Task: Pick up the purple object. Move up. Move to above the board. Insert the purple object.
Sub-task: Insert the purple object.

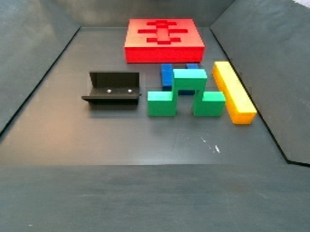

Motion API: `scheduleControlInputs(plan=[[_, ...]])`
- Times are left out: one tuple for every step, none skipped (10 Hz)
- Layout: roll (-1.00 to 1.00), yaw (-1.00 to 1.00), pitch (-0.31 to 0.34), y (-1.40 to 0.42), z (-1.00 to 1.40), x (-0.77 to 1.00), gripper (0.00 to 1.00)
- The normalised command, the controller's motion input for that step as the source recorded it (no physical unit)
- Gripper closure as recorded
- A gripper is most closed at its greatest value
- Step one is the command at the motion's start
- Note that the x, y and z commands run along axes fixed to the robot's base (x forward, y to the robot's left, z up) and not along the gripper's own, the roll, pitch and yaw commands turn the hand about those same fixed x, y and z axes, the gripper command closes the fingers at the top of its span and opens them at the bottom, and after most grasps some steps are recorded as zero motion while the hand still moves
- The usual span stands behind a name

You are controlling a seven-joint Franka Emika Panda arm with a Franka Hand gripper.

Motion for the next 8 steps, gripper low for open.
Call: scheduleControlInputs(plan=[[0.0,0.21,-0.21,0.0,-0.62,0.02,1.0],[0.11,0.43,-0.211,-0.18,-0.48,0.0,1.0],[0.17,0.49,-0.116,-0.26,-0.49,0.0,1.0],[0.26,0.5,-0.089,-0.27,-0.51,0.0,1.0],[0.28,0.39,-0.086,-0.21,-0.49,0.0,1.0],[0.28,0.11,-0.04,-0.11,-0.47,0.0,1.0],[0.26,-0.01,0.0,0.0,-0.42,0.0,1.0],[0.22,-0.12,0.0,0.0,-0.32,0.0,1.0]])
